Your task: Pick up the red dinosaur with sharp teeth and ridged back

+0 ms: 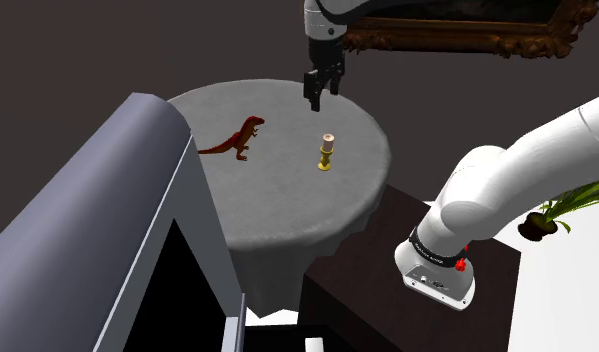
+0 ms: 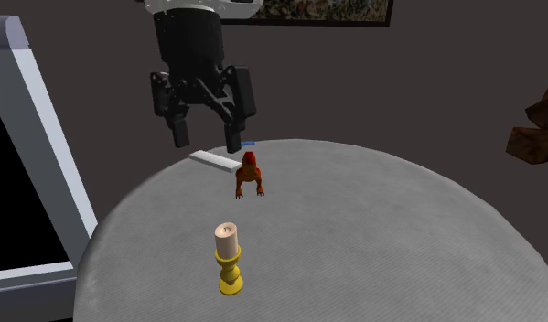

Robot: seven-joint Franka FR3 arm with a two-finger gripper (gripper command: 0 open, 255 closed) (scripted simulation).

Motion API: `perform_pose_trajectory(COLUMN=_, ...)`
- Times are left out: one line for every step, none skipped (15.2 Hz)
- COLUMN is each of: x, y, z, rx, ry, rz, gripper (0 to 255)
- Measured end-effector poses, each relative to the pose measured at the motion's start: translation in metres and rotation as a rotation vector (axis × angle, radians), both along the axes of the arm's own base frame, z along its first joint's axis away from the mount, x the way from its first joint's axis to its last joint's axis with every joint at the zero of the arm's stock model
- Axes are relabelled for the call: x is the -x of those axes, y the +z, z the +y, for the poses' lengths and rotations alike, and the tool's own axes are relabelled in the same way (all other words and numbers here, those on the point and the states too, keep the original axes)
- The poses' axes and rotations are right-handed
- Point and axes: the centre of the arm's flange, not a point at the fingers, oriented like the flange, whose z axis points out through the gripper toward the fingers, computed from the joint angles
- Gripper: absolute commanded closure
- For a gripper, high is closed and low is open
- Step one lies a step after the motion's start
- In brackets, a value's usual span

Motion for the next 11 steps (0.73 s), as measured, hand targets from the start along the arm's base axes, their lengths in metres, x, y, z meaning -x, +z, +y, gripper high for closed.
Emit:
perform_pose_trajectory(x=-0.012, y=-0.005, z=0.003, rx=0.001, ry=-0.004, rz=0.01, gripper=0)
perform_pose_trajectory(x=-0.025, y=-0.011, z=0.007, rx=0.002, ry=-0.007, rz=0.02, gripper=0)
perform_pose_trajectory(x=-0.038, y=-0.018, z=0.011, rx=0.003, ry=-0.011, rz=0.03, gripper=0)
perform_pose_trajectory(x=-0.051, y=-0.024, z=0.018, rx=0.004, ry=-0.015, rz=0.04, gripper=0)
perform_pose_trajectory(x=-0.061, y=-0.03, z=0.027, rx=0.005, ry=-0.018, rz=0.05, gripper=0)
perform_pose_trajectory(x=-0.074, y=-0.032, z=0.03, rx=0.006, ry=-0.022, rz=0.061, gripper=0)
perform_pose_trajectory(x=-0.089, y=-0.037, z=0.032, rx=0.007, ry=-0.026, rz=0.07, gripper=0)
perform_pose_trajectory(x=-0.101, y=-0.044, z=0.037, rx=0.008, ry=-0.03, rz=0.08, gripper=0)
perform_pose_trajectory(x=-0.113, y=-0.05, z=0.043, rx=0.009, ry=-0.033, rz=0.09, gripper=0)
perform_pose_trajectory(x=-0.124, y=-0.055, z=0.049, rx=0.011, ry=-0.037, rz=0.101, gripper=0)
perform_pose_trajectory(x=-0.136, y=-0.063, z=0.055, rx=0.012, ry=-0.04, rz=0.11, gripper=0)
